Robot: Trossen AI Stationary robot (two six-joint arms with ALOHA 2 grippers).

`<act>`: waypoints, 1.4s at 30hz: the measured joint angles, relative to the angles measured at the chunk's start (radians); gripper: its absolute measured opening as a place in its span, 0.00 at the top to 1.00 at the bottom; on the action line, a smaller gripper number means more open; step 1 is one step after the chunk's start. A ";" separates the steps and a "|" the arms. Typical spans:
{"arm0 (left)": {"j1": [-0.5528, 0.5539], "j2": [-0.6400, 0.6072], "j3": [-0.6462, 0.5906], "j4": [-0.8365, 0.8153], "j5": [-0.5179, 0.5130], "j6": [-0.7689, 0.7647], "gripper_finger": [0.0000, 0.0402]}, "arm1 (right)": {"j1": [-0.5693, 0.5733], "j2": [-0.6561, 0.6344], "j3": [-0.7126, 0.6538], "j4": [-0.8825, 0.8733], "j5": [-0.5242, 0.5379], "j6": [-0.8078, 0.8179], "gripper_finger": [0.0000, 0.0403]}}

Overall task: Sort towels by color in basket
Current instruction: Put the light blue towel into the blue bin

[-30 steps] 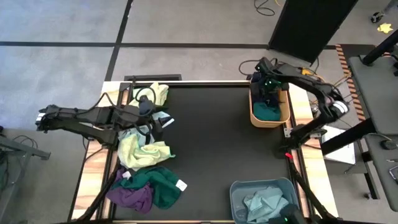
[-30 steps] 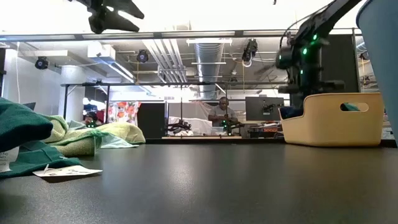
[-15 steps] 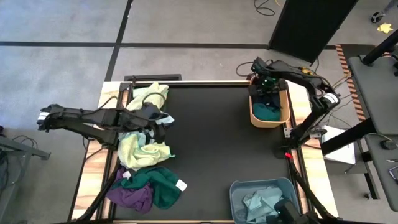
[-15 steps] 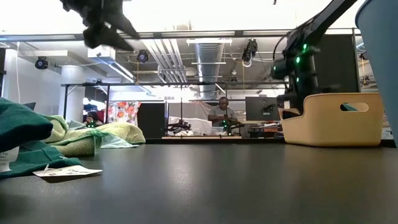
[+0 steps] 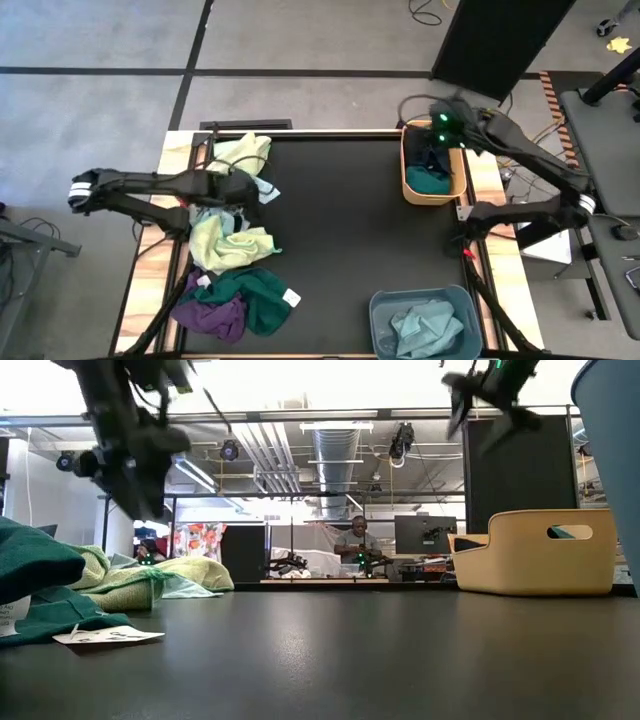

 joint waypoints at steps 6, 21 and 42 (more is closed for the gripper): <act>0.217 0.161 -0.001 0.000 0.091 0.165 0.44 | 0.210 -0.071 -0.003 0.069 0.053 0.164 0.14; 0.267 0.431 -0.075 0.109 0.210 0.306 0.63 | 0.412 0.000 0.007 0.130 0.067 0.114 0.25; -0.111 0.156 0.033 1.037 0.115 0.347 1.00 | 0.425 0.151 0.072 0.509 -0.222 -0.702 0.30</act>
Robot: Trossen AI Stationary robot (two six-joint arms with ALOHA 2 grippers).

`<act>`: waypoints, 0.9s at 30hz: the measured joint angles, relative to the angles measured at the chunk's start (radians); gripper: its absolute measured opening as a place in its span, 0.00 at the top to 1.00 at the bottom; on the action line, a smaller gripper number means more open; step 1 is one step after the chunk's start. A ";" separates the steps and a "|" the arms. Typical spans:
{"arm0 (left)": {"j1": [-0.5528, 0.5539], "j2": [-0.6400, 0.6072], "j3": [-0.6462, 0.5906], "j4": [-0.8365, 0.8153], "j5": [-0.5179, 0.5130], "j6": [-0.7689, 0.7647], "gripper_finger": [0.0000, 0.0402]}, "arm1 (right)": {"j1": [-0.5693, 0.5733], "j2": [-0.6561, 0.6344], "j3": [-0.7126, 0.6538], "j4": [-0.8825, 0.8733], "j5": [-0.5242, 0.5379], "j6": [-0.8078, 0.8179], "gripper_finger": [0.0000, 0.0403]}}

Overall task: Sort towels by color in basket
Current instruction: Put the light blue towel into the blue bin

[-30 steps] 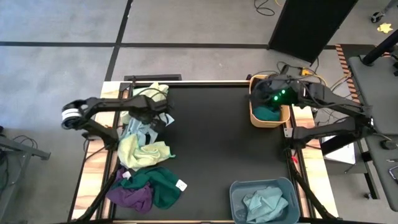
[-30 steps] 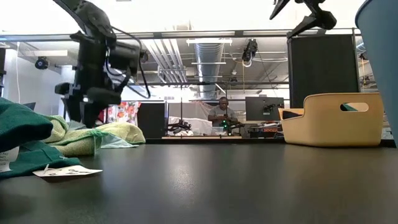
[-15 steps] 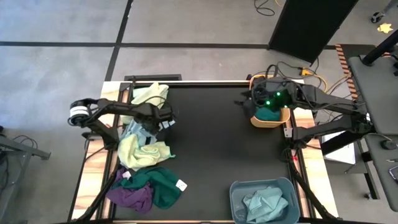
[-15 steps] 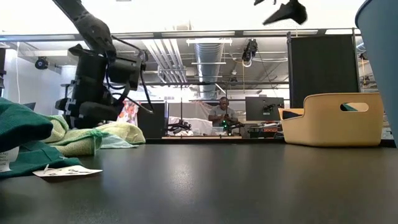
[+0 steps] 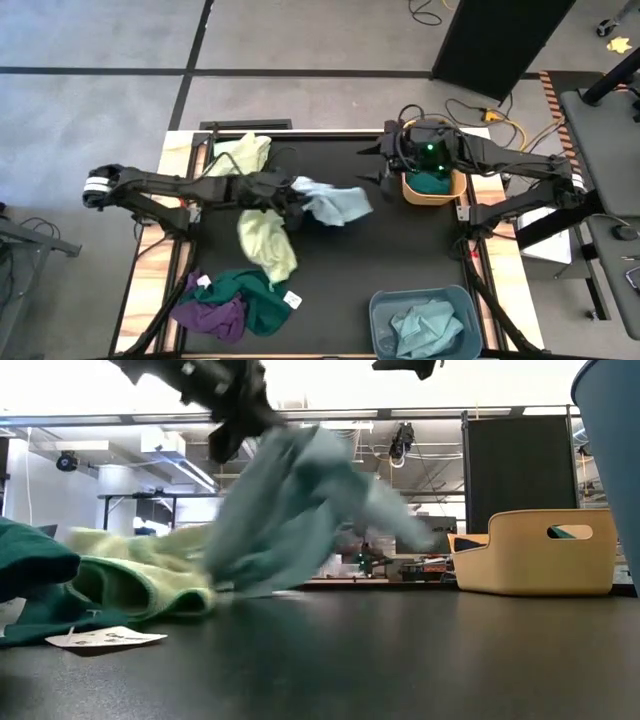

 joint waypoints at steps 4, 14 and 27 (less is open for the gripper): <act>-0.049 0.051 0.014 0.259 0.014 0.075 1.00 | 0.016 0.011 0.008 -0.016 -0.001 0.015 0.28; -0.105 0.261 0.026 0.107 0.059 0.045 1.00 | 0.156 0.051 0.009 -0.168 0.007 0.189 0.25; -0.147 0.275 0.179 -0.294 0.153 0.136 0.64 | 0.304 0.359 0.002 -0.329 0.108 0.332 0.26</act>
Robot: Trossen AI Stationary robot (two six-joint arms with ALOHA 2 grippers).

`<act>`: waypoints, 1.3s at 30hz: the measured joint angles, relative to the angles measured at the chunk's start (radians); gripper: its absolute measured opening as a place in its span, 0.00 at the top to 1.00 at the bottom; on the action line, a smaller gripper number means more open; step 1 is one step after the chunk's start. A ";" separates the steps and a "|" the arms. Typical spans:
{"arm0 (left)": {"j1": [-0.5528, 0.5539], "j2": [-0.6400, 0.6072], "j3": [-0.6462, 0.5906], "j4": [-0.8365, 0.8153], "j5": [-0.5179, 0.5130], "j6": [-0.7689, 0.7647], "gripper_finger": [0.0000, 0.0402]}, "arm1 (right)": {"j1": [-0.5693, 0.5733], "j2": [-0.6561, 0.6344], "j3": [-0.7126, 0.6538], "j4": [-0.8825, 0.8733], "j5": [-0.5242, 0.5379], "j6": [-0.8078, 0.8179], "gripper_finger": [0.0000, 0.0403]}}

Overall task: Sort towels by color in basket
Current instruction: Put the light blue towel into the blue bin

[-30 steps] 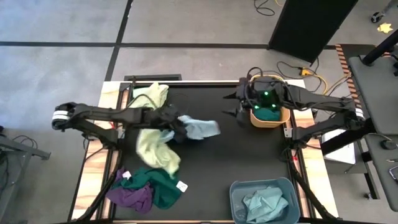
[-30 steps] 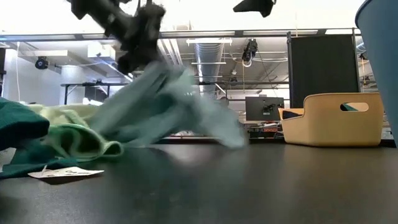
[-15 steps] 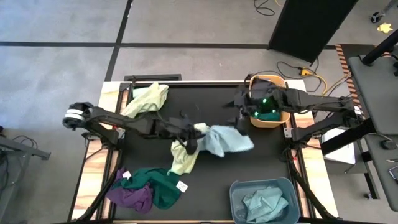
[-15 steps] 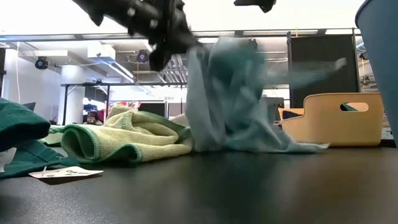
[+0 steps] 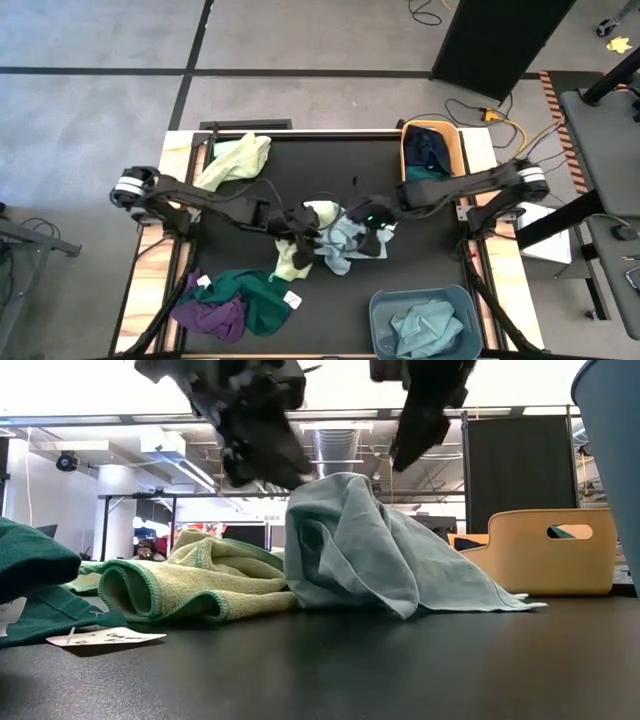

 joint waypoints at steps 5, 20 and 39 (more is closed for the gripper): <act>-0.011 -0.026 0.063 -0.374 -0.141 0.002 0.54 | 0.004 0.135 0.000 0.050 0.008 0.012 0.29; -0.072 -0.035 -0.165 -0.236 -0.211 -0.277 0.53 | 0.011 0.379 0.025 -0.043 0.112 0.195 0.93; -0.074 -0.034 -0.202 -0.233 -0.212 -0.288 0.53 | 0.196 -0.338 0.385 -0.222 -0.292 0.603 0.98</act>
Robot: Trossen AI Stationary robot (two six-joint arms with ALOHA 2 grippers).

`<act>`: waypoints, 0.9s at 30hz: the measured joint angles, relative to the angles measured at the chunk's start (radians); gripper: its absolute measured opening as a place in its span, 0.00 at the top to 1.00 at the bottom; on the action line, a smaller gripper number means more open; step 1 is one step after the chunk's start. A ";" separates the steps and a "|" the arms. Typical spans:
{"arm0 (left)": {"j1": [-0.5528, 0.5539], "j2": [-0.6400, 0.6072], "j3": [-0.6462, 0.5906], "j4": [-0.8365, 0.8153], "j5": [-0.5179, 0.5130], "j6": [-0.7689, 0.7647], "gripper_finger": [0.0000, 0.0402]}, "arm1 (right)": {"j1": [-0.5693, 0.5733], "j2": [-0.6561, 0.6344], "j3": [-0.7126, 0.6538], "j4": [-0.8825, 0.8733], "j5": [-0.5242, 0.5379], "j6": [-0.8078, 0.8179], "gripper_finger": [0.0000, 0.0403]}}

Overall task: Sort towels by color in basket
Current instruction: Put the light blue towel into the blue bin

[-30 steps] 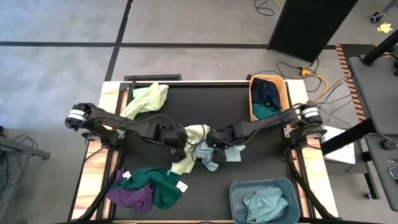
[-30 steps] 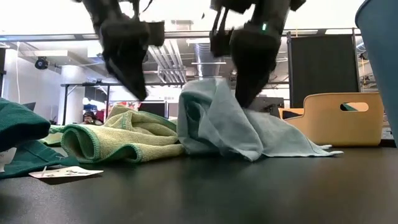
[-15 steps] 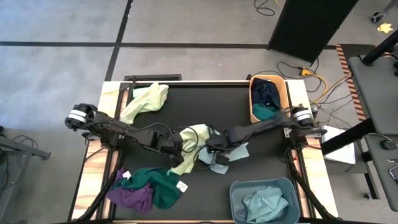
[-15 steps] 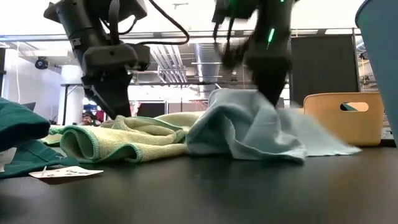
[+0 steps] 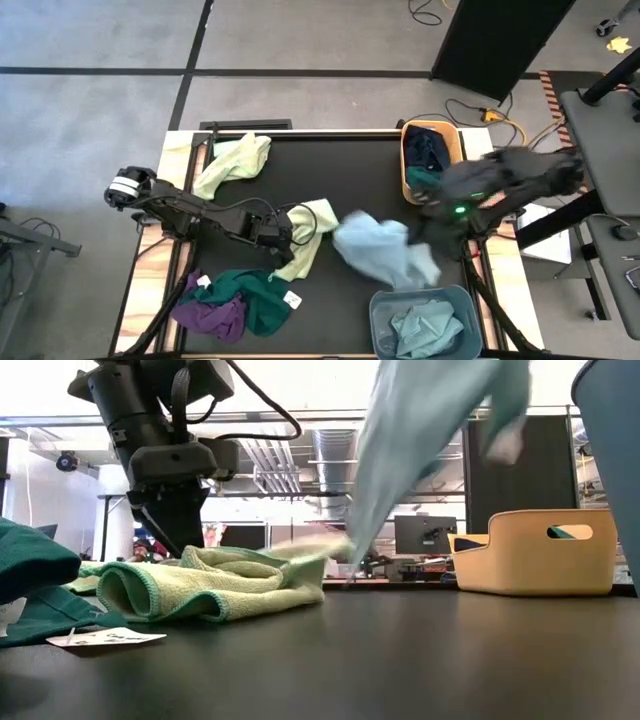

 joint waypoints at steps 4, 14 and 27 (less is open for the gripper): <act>0.000 0.000 0.000 0.000 0.000 -0.004 0.53 | 0.152 -0.063 -0.008 0.167 -0.026 0.157 0.98; 0.000 0.000 0.000 0.005 0.000 -0.022 0.53 | 0.449 0.012 -0.011 -0.010 0.011 0.417 0.98; 0.000 -0.001 0.000 0.053 0.002 -0.056 0.53 | 0.577 0.017 -0.078 -0.480 0.080 0.669 0.98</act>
